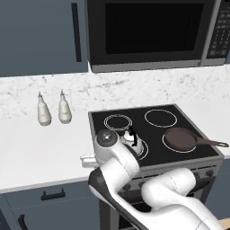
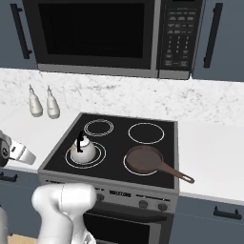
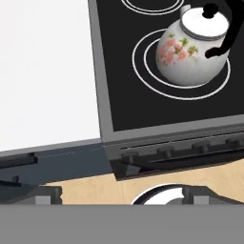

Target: Pick the kettle from the counter and place it on a stove burner. Then turn the burner on.

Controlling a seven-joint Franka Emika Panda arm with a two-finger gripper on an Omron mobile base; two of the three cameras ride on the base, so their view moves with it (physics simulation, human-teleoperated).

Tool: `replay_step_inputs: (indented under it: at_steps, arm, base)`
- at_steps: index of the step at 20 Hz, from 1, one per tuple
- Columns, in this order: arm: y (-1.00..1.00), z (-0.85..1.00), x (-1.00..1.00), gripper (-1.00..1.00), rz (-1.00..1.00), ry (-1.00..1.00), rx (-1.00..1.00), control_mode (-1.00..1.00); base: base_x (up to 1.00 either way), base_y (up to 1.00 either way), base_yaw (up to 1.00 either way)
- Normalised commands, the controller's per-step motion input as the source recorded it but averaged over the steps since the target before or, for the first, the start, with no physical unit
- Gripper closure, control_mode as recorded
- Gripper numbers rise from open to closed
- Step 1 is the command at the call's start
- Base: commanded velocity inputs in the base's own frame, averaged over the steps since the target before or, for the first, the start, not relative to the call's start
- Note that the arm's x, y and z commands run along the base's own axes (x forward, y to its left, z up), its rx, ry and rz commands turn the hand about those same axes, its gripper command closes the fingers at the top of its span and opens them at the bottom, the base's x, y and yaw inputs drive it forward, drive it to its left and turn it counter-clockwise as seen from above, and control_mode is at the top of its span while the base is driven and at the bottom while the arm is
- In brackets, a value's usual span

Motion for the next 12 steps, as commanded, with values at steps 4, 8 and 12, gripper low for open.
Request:
replay_step_inputs:
  at_steps: [4, 8, 12]
  arm:
    - [0.0, -0.23, -0.1, -1.0, -0.04, -0.06, 0.0, -1.0]
    - [0.0, -0.23, -0.01, -1.0, -0.03, -0.07, 0.0, -1.0]
    - [0.0, -0.27, 0.0, -1.0, -0.04, -0.06, 0.0, -1.0]
  base:
    - [0.0, 0.0, 0.0]
    - [0.0, 0.0, 0.0]
    - [0.0, 0.0, 0.0]
